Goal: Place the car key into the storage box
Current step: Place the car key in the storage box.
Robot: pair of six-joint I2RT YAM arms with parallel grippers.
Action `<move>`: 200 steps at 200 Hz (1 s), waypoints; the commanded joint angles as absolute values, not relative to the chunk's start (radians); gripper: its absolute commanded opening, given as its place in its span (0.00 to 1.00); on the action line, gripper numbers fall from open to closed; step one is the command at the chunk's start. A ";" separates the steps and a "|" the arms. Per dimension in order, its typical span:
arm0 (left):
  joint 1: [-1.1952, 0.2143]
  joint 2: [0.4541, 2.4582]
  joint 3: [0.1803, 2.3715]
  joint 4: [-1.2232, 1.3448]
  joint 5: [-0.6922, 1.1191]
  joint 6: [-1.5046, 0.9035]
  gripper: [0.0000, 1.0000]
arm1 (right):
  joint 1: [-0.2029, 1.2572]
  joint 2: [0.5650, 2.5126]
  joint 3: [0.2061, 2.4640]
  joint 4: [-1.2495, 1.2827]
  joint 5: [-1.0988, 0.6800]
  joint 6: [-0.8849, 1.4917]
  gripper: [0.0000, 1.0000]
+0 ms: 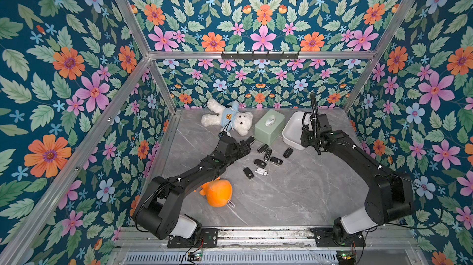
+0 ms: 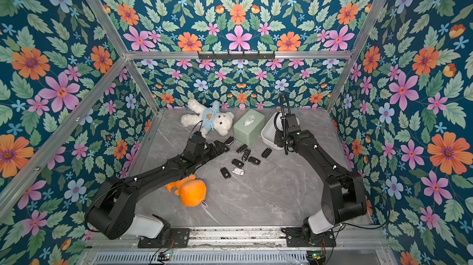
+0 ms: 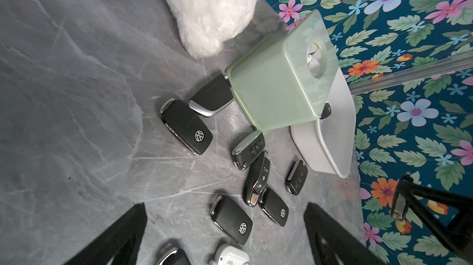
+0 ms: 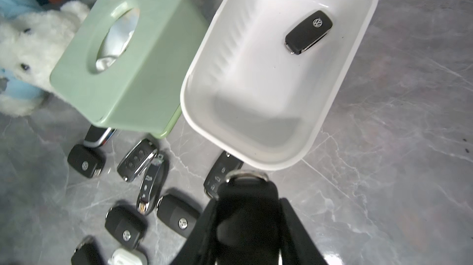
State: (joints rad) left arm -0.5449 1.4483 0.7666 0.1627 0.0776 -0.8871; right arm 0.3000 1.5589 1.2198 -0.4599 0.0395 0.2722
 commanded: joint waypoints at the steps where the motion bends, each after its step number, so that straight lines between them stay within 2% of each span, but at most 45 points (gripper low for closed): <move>1: -0.545 1.440 0.759 0.183 0.089 -0.892 0.99 | 0.289 1.610 1.282 -0.436 0.092 0.364 0.30; 116: -0.545 1.367 0.683 0.181 0.071 -0.891 1.00 | 0.247 1.974 1.537 -0.459 0.182 0.483 0.30; 200: -0.545 1.319 0.664 0.153 0.038 -0.873 1.00 | 0.240 2.103 1.547 -0.455 0.168 0.543 0.30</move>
State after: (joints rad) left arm -0.5442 1.3258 0.6624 0.1642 0.0555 -0.8890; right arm 0.2394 2.0815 1.5406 -0.4492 0.1570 0.5114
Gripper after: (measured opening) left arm 0.996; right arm 0.371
